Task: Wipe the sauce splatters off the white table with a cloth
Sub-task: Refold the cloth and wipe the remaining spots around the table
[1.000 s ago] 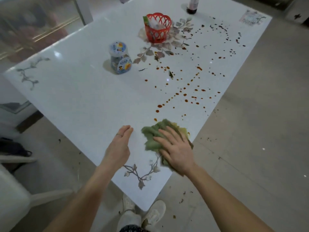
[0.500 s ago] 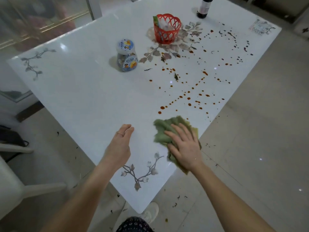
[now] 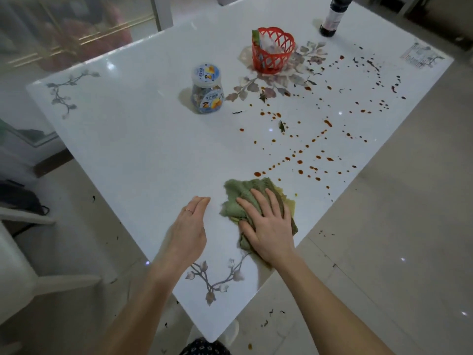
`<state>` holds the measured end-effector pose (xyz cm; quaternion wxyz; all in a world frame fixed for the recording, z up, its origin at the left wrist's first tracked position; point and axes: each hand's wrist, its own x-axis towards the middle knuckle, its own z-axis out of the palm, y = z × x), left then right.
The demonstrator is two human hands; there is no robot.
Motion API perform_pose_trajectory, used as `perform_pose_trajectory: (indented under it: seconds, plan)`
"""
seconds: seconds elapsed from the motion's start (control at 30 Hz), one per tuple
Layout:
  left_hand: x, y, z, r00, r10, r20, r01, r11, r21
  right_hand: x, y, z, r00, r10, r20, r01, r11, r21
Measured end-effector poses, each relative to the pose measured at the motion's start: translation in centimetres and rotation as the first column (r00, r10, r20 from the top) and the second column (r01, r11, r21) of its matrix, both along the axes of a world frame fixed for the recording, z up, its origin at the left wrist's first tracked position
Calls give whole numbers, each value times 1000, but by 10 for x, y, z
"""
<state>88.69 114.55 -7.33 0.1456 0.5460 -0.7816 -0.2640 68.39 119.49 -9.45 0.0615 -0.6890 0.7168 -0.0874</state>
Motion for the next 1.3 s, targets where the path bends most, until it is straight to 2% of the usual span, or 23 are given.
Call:
perform_pose_trajectory:
  seconds: [0.1, 0.2, 0.27, 0.37, 0.5, 0.63, 0.7, 0.77, 0.87, 1.03, 1.1, 1.2, 1.3]
  plan:
    - [-4, 2, 9, 997, 66, -47, -64, 997, 34, 12, 4, 2, 996, -90, 3, 90, 996, -21]
    - [-7, 1, 18, 984, 136, -111, -133, 991, 33, 43, 10, 3, 998, 37, -53, -40, 998, -46]
    - [-11, 2, 21, 975, 177, -138, -175, 984, 26, 54, -2, 2, 991, 125, -36, -126, 992, -28]
    - [-17, 4, 24, 953, 256, -163, -259, 966, 4, 47, -38, 3, 988, 150, -19, -149, 988, 45]
    - [-17, 3, 27, 928, 341, -150, -347, 938, -17, 5, -71, 8, 999, -30, -28, 33, 990, 134]
    - [-9, 1, 30, 898, 416, -144, -421, 907, -6, 11, -58, 6, 976, -217, -24, 218, 974, 60]
    - [-11, -1, 30, 888, 436, -147, -442, 897, -6, 39, -44, 4, 989, -146, -23, 146, 989, 8]
    - [-18, -2, 31, 891, 429, -148, -435, 901, -4, 52, -35, 3, 999, 14, -30, -14, 1000, -9]
    - [-29, -4, 32, 906, 394, -152, -400, 916, -9, 29, -53, 1, 987, 151, -51, -150, 989, 13]
    - [-38, -5, 31, 921, 360, -145, -365, 931, -7, -4, -83, 1, 992, -126, -22, 127, 989, 77]
    - [-39, -3, 32, 921, 359, -153, -362, 932, 3, 12, -66, 2, 981, -188, -37, 189, 982, 20]
    - [-44, 0, 33, 924, 352, -152, -353, 935, 22, 27, -29, 1, 998, -48, -42, 47, 998, -29]
    - [-50, -1, 33, 935, 324, -147, -323, 946, 29, -4, -39, 0, 988, 132, -76, -133, 991, -19]
